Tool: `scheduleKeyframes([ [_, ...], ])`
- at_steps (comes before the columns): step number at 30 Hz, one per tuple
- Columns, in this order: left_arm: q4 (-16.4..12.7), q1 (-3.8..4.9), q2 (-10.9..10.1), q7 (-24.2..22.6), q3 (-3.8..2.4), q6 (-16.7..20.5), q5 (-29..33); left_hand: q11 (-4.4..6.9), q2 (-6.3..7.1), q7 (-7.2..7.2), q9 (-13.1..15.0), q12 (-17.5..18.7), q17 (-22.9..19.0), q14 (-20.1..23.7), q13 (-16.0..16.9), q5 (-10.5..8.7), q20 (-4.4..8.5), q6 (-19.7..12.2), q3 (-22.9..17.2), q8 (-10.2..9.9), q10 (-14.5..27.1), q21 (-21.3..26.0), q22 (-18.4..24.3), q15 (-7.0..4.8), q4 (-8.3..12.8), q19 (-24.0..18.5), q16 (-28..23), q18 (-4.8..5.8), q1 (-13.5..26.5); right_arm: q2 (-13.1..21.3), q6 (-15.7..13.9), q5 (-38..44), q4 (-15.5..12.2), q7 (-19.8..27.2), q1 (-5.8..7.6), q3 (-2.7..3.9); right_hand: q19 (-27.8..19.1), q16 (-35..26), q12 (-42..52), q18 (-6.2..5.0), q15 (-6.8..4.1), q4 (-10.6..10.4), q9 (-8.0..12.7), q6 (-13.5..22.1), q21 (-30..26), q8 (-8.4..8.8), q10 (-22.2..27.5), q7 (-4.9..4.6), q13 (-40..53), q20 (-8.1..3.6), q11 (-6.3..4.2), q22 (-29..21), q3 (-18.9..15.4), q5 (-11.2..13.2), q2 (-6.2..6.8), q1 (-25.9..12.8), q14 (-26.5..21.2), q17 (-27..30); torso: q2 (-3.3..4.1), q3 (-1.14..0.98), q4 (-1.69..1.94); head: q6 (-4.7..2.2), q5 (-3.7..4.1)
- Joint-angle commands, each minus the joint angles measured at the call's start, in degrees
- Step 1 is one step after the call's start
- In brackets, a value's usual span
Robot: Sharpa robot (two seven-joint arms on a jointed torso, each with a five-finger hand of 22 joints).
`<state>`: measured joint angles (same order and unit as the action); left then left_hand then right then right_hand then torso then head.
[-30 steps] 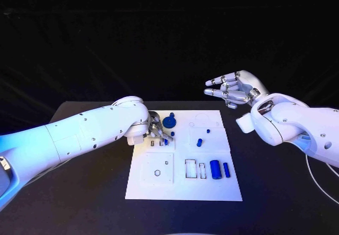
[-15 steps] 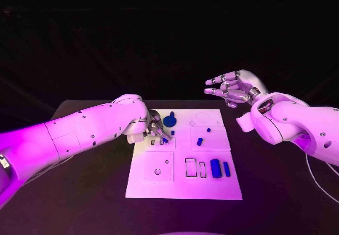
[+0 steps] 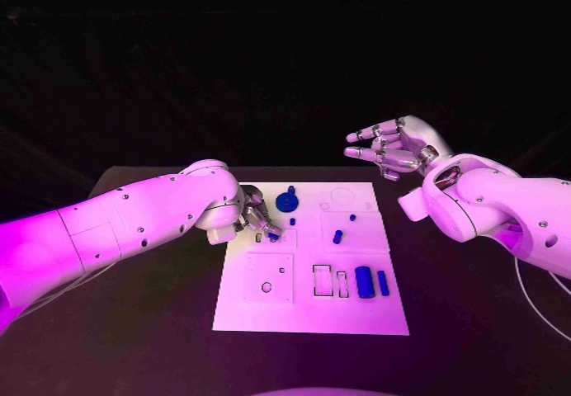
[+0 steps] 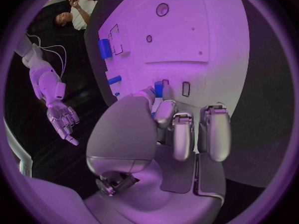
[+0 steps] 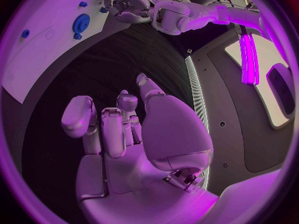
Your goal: Assemble the parts on the task board
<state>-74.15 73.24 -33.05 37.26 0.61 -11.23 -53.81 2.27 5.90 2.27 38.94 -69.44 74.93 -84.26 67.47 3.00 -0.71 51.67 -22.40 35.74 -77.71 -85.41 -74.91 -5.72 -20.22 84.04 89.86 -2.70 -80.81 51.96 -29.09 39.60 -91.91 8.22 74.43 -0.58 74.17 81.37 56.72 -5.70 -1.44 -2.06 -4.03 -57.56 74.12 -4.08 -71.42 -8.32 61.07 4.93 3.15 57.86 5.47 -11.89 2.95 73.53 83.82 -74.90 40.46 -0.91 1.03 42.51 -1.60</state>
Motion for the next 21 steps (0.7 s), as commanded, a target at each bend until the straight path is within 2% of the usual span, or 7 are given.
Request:
scheduleKeyframes([
  [1, -1.0, 0.0, -0.5, -0.8, -0.01, 4.0, 0.6, -0.14, 0.46, -0.38, 0.9, 0.4, 15.1, -5.7, -0.2, 0.2, -0.2, 0.2, -9.5, 0.3, -0.4, 0.4, -9.1, 0.24, 8.1, 3.1, 0.1, 1.02, 1.4, -0.2, 1.0, 0.0, 0.2, 0.1, -0.08, -0.03, -0.5, -0.2, -0.3, -0.74, 0.26, 0.0, 0.0, 0.4, -0.4, -0.21, 0.4, 0.13, -0.1, -0.01, -0.01, -0.1, -0.3, -0.3, -0.56, 0.1, 2.9, -0.9, 0.0, -0.05, 0.03, 0.09, -0.24],
  [6, -2.1, -0.24, -1.3, -1.0, 0.01, 5.1, -0.7, -0.09, 1.18, -0.38, 1.4, 0.3, 15.1, -5.7, -0.1, 0.15, -0.15, 0.2, -11.2, 0.5, -0.5, 0.4, -9.2, 0.27, 8.7, 3.2, 0.1, 1.02, 2.4, -0.3, 1.1, -0.1, 0.3, 0.2, -0.14, -0.06, -0.5, -0.3, -0.3, -0.75, 0.27, 0.0, 0.0, 0.4, -0.5, -0.2, 0.5, 0.11, -0.2, -0.01, 0.0, -0.2, -0.4, -0.3, -0.59, 0.1, 2.9, -0.9, -0.01, 0.0, -0.06, 0.24, -0.47],
  [13, -2.5, -0.65, -1.7, -1.1, 0.04, 5.1, -2.1, -0.07, 1.51, -0.39, 1.5, 0.3, 15.1, -5.7, -0.1, 0.14, -0.14, 0.3, -12.0, 0.5, -0.6, 0.4, -9.2, 0.26, 9.0, 3.2, 0.1, 1.02, 2.8, -0.3, 1.2, -0.1, 0.4, 0.2, -0.18, -0.1, -0.5, -0.3, -0.3, -0.75, 0.27, 0.0, 0.0, 0.4, -0.5, -0.2, 0.5, 0.11, -0.2, -0.01, 0.0, -0.2, -0.4, -0.3, -0.59, 0.1, 2.9, -0.9, 0.04, 0.04, -0.07, 0.28, -0.55],
  [21, -2.3, -0.82, -1.3, -0.2, 0.06, 2.4, -3.5, -0.05, 2.09, -0.41, 1.7, 0.3, 15.1, -5.7, -0.1, 0.14, -0.12, 0.3, -13.0, 0.5, -0.6, 0.4, -9.2, 0.26, 9.6, 3.2, 0.1, 1.01, 3.1, -0.4, 1.4, -0.2, 0.4, 0.2, -0.19, -0.12, -0.5, -0.3, -0.3, -0.75, 0.27, 0.0, 0.0, 0.4, -0.5, -0.2, 0.5, 0.11, -0.2, -0.01, 0.0, -0.2, -0.4, -0.3, -0.59, 0.1, 2.9, -0.9, 0.06, 0.04, -0.2, 0.44, -0.77],
])
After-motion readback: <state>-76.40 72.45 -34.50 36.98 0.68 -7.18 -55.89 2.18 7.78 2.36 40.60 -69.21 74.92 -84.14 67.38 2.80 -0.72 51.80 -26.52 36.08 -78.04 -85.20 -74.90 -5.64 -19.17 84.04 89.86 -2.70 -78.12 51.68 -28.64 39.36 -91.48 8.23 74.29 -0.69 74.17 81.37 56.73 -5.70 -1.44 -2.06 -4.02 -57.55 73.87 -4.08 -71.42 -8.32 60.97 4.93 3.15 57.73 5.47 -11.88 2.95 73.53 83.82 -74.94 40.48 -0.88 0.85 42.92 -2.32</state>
